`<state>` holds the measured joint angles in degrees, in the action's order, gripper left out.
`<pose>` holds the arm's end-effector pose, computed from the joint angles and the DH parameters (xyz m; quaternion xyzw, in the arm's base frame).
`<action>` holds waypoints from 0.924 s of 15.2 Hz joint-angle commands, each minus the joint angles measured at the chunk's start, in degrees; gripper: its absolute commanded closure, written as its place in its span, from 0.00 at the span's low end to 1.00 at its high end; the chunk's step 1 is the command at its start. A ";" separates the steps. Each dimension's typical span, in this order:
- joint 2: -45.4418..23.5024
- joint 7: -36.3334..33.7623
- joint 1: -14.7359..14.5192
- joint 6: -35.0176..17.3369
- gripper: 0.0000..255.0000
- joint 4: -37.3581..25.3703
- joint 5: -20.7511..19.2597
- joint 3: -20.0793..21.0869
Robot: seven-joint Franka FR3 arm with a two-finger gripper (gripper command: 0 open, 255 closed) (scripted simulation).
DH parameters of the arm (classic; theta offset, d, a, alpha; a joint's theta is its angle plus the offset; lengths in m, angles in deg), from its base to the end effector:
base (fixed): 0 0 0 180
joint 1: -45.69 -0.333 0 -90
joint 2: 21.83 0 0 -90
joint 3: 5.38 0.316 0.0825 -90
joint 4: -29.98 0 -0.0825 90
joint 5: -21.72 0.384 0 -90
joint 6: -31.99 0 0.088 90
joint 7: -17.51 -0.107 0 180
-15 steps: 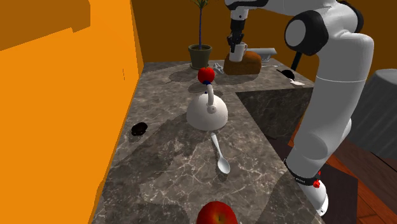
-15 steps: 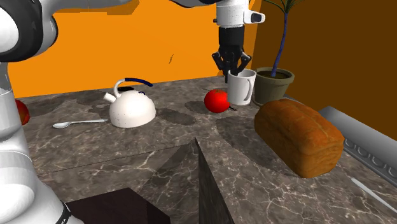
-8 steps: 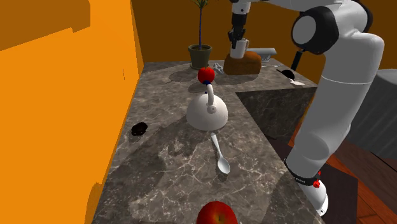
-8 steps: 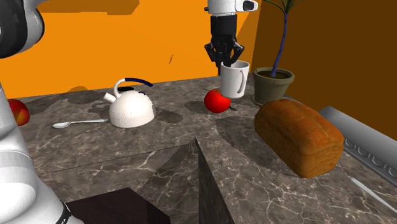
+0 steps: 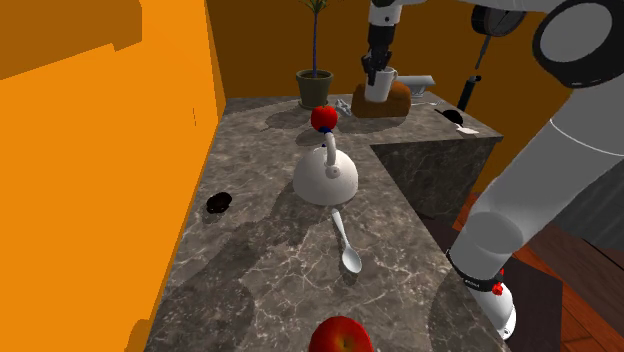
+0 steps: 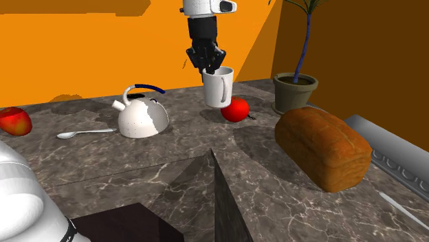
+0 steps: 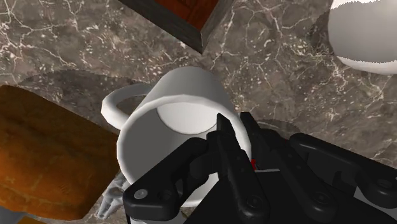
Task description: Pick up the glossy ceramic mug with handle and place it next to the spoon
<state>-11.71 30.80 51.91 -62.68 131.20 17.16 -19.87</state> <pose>0.4679 -0.1973 0.6293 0.9976 -0.0613 0.0220 0.0252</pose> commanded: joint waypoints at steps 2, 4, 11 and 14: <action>6.12 -3.45 -0.91 -0.14 1.00 6.33 -1.14 2.21; 9.93 -5.63 -1.37 0.18 1.00 9.94 -1.50 3.79; 22.13 -12.98 -2.94 2.65 1.00 20.23 -0.79 9.67; 26.84 -16.09 -3.76 4.21 1.00 23.61 0.36 12.37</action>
<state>13.22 16.10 48.51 -59.29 153.62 17.04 -8.67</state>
